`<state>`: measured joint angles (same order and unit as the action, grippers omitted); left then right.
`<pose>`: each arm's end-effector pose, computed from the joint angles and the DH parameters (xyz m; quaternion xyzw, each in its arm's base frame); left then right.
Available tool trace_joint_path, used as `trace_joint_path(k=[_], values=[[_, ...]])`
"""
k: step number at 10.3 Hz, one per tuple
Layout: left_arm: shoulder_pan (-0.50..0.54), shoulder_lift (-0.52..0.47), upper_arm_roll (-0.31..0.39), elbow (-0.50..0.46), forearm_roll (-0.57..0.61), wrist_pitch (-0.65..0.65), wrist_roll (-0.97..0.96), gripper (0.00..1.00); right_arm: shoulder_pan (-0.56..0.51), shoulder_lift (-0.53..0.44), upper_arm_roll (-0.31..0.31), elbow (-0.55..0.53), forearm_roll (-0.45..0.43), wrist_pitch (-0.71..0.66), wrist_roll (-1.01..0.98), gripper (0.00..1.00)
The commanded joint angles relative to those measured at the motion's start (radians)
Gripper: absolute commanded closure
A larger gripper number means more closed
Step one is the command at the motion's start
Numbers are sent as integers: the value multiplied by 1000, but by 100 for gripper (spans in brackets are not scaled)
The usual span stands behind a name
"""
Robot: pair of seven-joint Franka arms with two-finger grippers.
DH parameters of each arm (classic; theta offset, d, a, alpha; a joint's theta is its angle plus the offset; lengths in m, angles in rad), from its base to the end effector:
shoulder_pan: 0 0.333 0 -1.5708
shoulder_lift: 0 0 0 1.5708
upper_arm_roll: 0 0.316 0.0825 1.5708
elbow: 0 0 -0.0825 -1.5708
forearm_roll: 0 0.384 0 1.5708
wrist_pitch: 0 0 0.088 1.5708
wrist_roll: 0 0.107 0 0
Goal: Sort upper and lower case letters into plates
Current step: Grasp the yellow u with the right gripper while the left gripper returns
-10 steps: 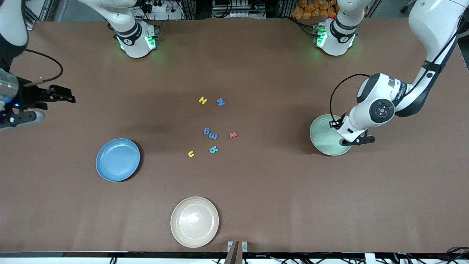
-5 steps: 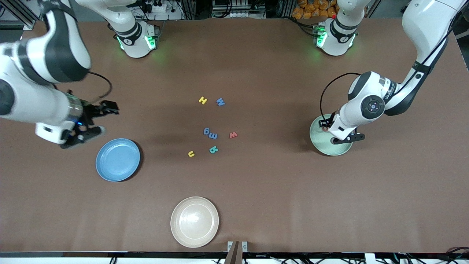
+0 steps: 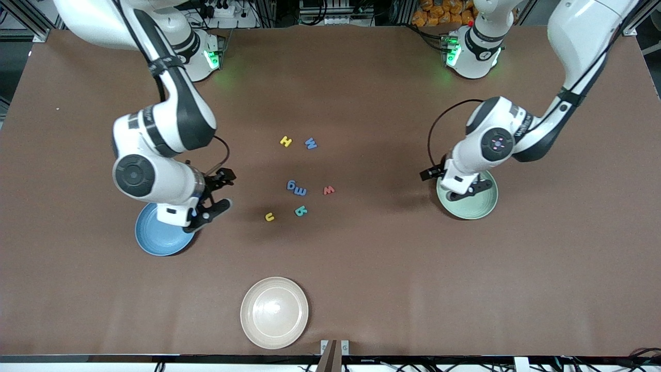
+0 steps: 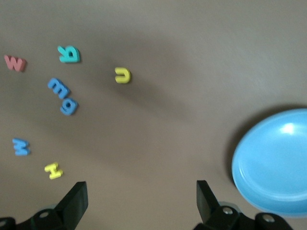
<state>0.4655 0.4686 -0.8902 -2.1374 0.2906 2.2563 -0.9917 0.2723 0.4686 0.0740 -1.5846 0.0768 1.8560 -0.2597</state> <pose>0.5058 -0.2201 0.2491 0.9759 0.1916 -0.1043 0.0114 0.6210 0.2242 0.3516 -0.9534 -0.2806 0.1000 0.0483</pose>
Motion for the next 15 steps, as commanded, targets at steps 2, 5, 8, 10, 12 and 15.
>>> trace_joint_path(k=[2,5,8,10,12,15], values=[[-89,65,2,79,-18,14,-183,0,54,137,-7,52,14,185,-116,0],[-120,103,2,88,-24,78,-231,0,113,169,-8,43,-9,265,-116,0],[-255,116,49,93,-8,121,-382,0,140,215,-13,-9,-40,409,-95,0],[-295,116,77,105,-8,123,-401,0,143,231,-14,-38,-43,472,-95,0],[-301,122,80,116,-8,123,-427,0,145,260,-28,-38,-45,492,-81,0],[-320,127,85,120,2,123,-446,0,168,277,-28,-38,-58,494,28,0]])
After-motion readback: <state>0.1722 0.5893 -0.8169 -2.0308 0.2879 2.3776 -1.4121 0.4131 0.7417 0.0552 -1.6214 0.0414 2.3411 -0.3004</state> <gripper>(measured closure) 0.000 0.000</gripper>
